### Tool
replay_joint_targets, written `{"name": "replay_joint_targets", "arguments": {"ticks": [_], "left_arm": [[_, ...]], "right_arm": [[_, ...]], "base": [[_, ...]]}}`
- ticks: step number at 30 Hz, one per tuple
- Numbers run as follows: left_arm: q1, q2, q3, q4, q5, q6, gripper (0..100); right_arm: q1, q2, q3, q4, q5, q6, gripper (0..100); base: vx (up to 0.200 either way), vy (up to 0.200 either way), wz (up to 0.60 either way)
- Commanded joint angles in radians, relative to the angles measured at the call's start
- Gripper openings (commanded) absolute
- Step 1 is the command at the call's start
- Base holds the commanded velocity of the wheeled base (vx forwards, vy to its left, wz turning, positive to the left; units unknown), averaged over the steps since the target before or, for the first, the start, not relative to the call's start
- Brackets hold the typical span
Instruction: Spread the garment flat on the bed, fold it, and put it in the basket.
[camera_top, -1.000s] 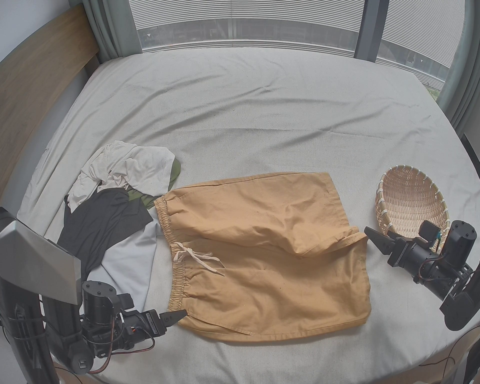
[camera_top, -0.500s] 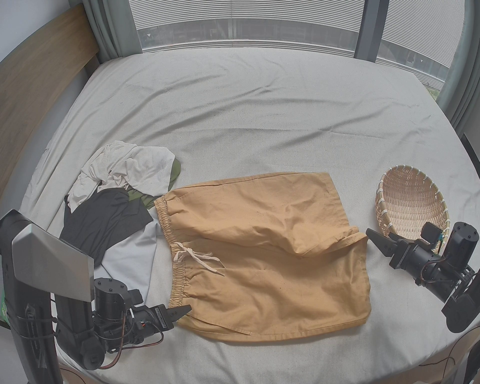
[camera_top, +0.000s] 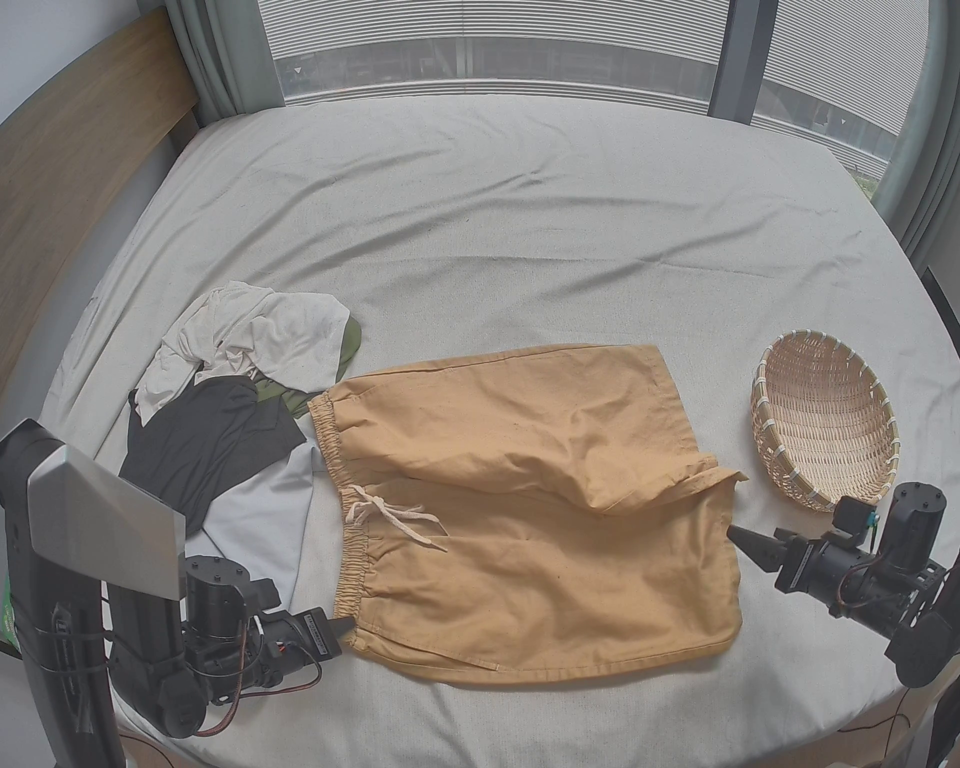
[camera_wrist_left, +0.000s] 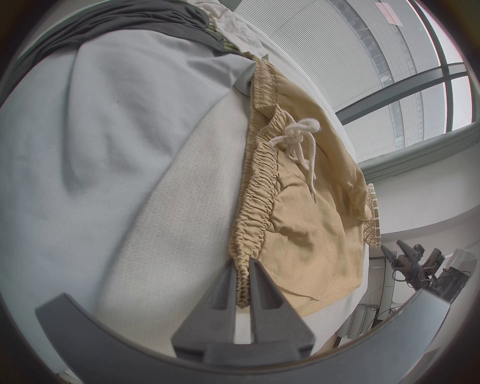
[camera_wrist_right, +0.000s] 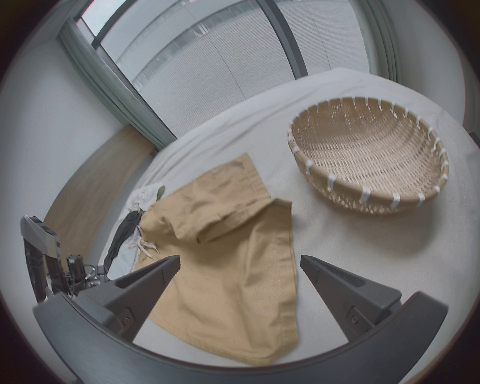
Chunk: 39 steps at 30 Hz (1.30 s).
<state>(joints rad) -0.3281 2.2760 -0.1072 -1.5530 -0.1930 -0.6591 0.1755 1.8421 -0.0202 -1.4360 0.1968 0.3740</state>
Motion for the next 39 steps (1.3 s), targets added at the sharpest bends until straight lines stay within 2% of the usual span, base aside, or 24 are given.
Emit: {"name": "replay_joint_targets", "arguments": {"ticks": [1,9,17,26,28,39], "left_arm": [[0.029,-0.039,0.021,0.001,0.003,0.006,0],[0.035,-0.038,0.011,0.001,0.006,0.016,0],[0.024,-0.039,0.011,0.002,0.018,0.016,0],[0.026,-0.044,0.003,0.001,0.021,0.016,0],[0.026,-0.046,-0.008,0.001,0.043,0.016,0],[0.023,-0.049,-0.015,0.001,0.047,0.016,0]], "right_arm": [[0.018,0.057,0.02,0.072,0.001,0.005,100],[0.045,0.052,0.02,0.312,0.001,0.016,100],[0.045,0.062,0.02,0.394,0.004,0.014,100],[0.038,0.163,0.02,0.327,0.004,0.014,100],[0.038,0.206,0.02,0.298,0.003,0.014,100],[0.042,0.253,0.02,0.282,0.004,0.016,100]], "base": [[0.0,0.0,0.0],[0.0,0.0,0.0],[0.0,0.0,0.0],[0.0,0.0,0.0],[0.0,0.0,0.0],[0.0,0.0,0.0]]}}
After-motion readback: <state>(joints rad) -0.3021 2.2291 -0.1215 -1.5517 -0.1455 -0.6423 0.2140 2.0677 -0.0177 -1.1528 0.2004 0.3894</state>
